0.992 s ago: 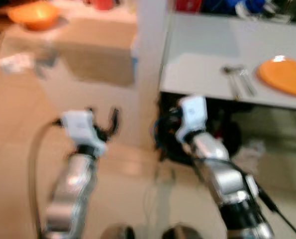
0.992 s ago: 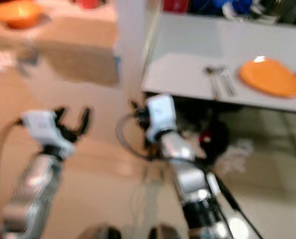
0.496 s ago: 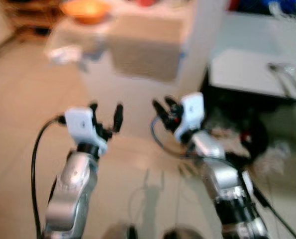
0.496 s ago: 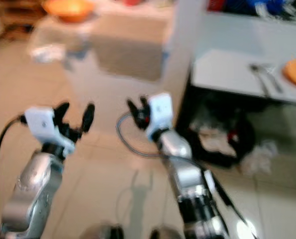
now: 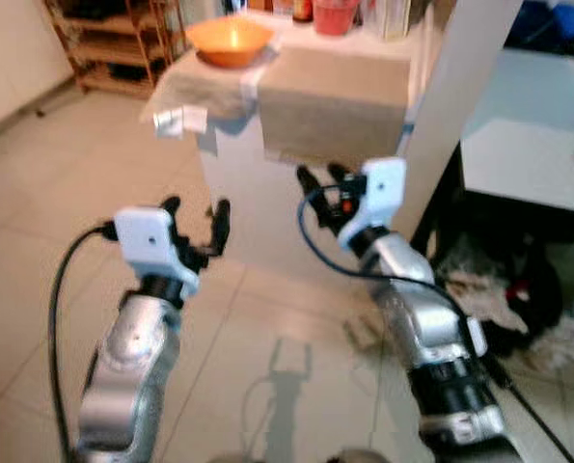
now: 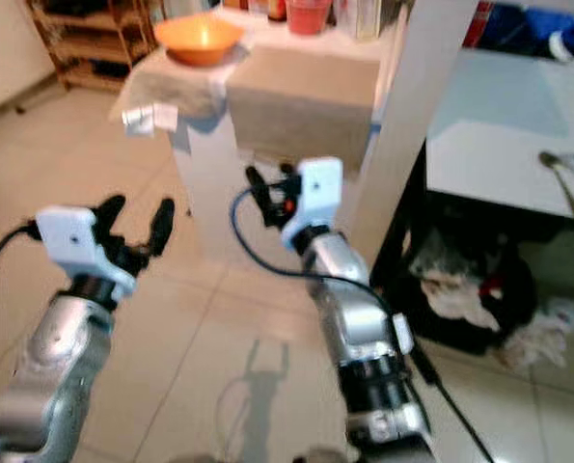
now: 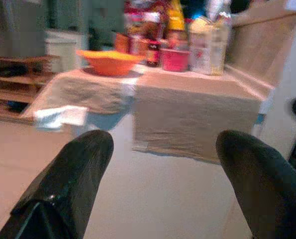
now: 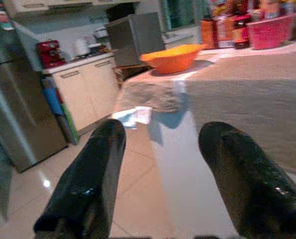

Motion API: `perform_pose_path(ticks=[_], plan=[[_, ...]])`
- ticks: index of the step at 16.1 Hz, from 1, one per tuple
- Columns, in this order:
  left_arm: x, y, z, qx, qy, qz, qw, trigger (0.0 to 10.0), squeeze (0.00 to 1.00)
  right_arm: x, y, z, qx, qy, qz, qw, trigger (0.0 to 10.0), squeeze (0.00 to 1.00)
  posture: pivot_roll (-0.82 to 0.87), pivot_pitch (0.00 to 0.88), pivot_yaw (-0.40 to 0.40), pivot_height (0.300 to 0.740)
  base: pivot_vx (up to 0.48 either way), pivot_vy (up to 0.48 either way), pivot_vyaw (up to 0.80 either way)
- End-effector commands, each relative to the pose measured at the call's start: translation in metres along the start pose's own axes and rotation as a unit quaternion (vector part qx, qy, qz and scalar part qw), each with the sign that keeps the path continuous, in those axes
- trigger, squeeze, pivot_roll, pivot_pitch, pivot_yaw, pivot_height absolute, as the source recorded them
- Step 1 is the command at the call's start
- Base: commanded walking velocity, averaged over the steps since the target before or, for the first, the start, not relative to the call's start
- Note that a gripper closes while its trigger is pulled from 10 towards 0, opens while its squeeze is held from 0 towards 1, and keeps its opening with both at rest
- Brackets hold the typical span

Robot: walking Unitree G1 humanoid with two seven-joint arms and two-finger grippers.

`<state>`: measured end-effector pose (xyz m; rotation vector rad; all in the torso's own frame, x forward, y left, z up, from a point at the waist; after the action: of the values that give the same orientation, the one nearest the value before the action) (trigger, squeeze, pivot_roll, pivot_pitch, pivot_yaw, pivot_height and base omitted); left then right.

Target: Setting the table

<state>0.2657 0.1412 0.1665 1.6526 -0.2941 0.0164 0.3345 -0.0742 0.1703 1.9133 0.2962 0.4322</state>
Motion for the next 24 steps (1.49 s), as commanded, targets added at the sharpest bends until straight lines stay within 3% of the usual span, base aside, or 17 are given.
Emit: perform_pose_path(ticks=[1, 2, 4, 5, 10, 11, 12, 13, 19, 24], plan=[[0.002, 0.008, -0.004, 0.016, 0.001, 0.012, 1.0, 10.0, 0.0, 0.006, 0.013, -0.009, -0.004, 0.012, 0.023, 1.0, 10.0, 0.93, -0.05, 0.1, 0.004, 0.74, 0.48, 0.0, 0.0], [0.003, 0.012, -0.005, 0.02, -0.002, 0.019, 1.0, 10.0, 0.0, 0.009, 0.02, -0.013, -0.009, 0.019, 0.035, 0.999, 10.0, 0.0, -0.05, 0.099, 0.004, 0.74, 0.48, 0.0, 0.0], [0.005, 0.016, -0.005, 0.021, -0.002, 0.025, 0.999, 10.0, 0.0, 0.01, 0.024, -0.015, -0.008, 0.024, 0.042, 0.999, 10.0, 0.0, -0.04, 0.102, 0.003, 0.74, 0.48, 0.0, 0.0], [0.005, 0.018, -0.005, 0.021, -0.002, 0.028, 0.999, 10.0, 0.0, 0.01, 0.027, -0.019, -0.006, 0.043, 0.05, 0.998, 10.0, 1.0, -0.04, 0.103, 0.003, 0.74, 0.48, 0.0, 0.0], [0.008, 0.023, -0.006, 0.023, -0.002, 0.036, 0.999, 10.0, 0.0, 0.01, 0.035, -0.029, -0.007, 0.072, 0.062, 0.995, 10.0, 1.0, -0.05, 0.106, 0.006, 0.74, 0.48, 0.0, 0.23], [0.008, 0.024, -0.006, 0.023, -0.004, 0.037, 0.999, 10.0, 0.0, 0.01, 0.036, -0.03, -0.007, 0.074, 0.059, 0.996, 10.0, 0.96, -0.05, 0.107, 0.006, 0.74, 0.48, 0.0, 0.54], [0.008, 0.025, -0.005, 0.023, -0.004, 0.037, 0.999, 10.0, 0.0, 0.011, 0.037, -0.03, -0.006, 0.074, 0.058, 0.996, 10.0, 0.79, -0.05, 0.107, 0.006, 0.74, 0.48, 0.0, 0.8], [0.009, 0.027, -0.005, 0.023, -0.005, 0.039, 0.999, 10.0, 0.0, 0.011, 0.038, -0.032, 0.005, 0.085, 0.057, 0.995, 10.0, 0.0, -0.05, 0.107, 0.005, 0.74, 0.48, 0.0, 0.8], [0.014, 0.034, -0.004, 0.028, -0.016, 0.053, 0.998, 10.0, 0.0, 0.018, 0.065, -0.029, -0.004, 0.055, 0.097, 0.994, 10.0, 0.0, -0.05, 0.101, 0.005, 0.74, 0.48, 0.0, 0.13], [0.017, 0.038, 0.0, 0.027, -0.029, 0.06, 0.997, 10.0, 0.0, 0.022, 0.076, -0.016, 0.006, 0.018, 0.1, 0.995, 10.0, 0.0, -0.05, 0.097, 0.007, 0.74, 0.48, 0.0, -0.73]])
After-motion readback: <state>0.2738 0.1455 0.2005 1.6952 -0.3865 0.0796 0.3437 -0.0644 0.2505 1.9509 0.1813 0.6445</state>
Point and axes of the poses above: a point about 5 cm out from each wrist's last joint towards the gripper, its own x axis pointing out of the wrist towards the gripper, its own y axis along the axis of the wrist's last joint, z = x × y, the point moved 1 cm from there along x, pointing out of the wrist towards the gripper, and after that the axes turned 10 degrees about x, right-handed, at the moved point
